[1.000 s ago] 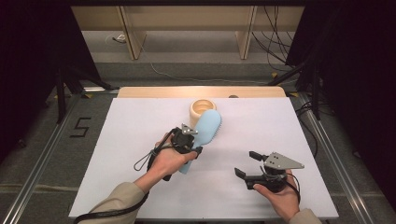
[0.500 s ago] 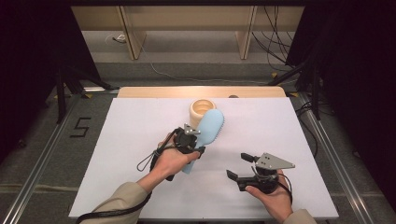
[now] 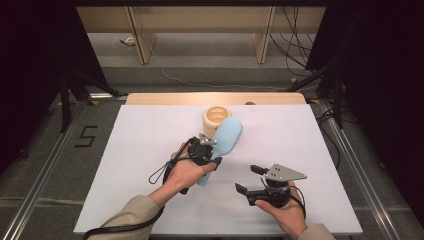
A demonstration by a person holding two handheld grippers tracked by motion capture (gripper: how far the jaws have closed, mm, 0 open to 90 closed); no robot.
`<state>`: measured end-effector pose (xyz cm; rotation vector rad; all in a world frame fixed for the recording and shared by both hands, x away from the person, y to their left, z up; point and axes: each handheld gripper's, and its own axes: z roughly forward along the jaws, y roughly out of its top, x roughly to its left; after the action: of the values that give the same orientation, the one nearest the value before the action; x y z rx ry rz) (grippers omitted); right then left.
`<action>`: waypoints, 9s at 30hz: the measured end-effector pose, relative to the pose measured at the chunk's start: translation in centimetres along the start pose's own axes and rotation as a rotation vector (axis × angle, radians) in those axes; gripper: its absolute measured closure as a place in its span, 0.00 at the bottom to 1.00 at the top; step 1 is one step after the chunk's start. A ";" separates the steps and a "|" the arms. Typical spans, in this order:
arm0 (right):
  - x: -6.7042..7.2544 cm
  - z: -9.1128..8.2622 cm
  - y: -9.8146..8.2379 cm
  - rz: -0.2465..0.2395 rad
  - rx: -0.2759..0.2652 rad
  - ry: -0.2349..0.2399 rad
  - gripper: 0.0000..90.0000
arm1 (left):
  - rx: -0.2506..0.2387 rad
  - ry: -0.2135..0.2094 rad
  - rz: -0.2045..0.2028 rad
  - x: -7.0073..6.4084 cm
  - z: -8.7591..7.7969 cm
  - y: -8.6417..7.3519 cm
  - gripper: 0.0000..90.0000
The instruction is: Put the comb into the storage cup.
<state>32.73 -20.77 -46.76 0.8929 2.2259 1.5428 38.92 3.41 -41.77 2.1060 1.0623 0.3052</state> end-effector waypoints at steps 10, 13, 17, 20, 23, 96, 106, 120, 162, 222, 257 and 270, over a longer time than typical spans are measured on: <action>0.6 1.0 0.2 0.009 0.002 0.020 0.17 | -0.010 -0.001 0.001 -0.2 0.0 0.2 0.77; 0.9 1.5 0.2 0.009 0.002 0.030 0.17 | -0.011 -0.003 0.000 -0.3 0.0 0.2 0.77; 1.1 1.9 0.3 0.009 0.007 0.038 0.17 | -0.014 -0.002 -0.003 -0.4 0.1 0.2 0.77; 1.3 2.3 0.3 0.021 0.011 0.048 0.17 | -0.010 -0.006 -0.001 -0.5 0.2 0.2 0.77; 1.4 2.6 0.3 0.025 0.009 0.054 0.17 | -0.011 -0.006 -0.002 -0.6 0.3 0.3 0.77; 2.7 8.2 1.0 0.228 0.009 0.068 0.35 | -0.066 -0.002 -0.027 -1.5 0.9 -0.2 0.77; 2.8 8.5 1.0 0.237 0.016 0.087 0.42 | -0.068 -0.001 -0.028 -1.5 0.9 -0.2 0.77; 2.8 8.8 1.0 0.277 0.010 0.107 0.55 | -0.070 0.001 -0.029 -1.4 0.8 -0.2 0.77; 1.6 9.1 0.5 0.563 -0.031 0.260 0.74 | -0.078 -0.029 -0.016 -1.0 0.4 -0.3 0.70; 1.4 8.9 0.5 0.577 -0.017 0.250 0.74 | -0.193 -0.040 0.032 0.7 -1.9 5.9 0.00; 1.5 9.0 0.6 0.569 -0.009 0.253 0.74 | -0.146 -0.014 -0.001 0.0 0.6 9.3 0.00; 1.5 8.9 0.7 0.563 -0.015 0.251 0.74 | -0.120 -0.018 -0.036 0.3 1.2 9.0 0.00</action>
<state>36.75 -13.05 -49.43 1.4882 2.2362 2.0009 45.05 -0.44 -36.26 1.9773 1.0437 0.3239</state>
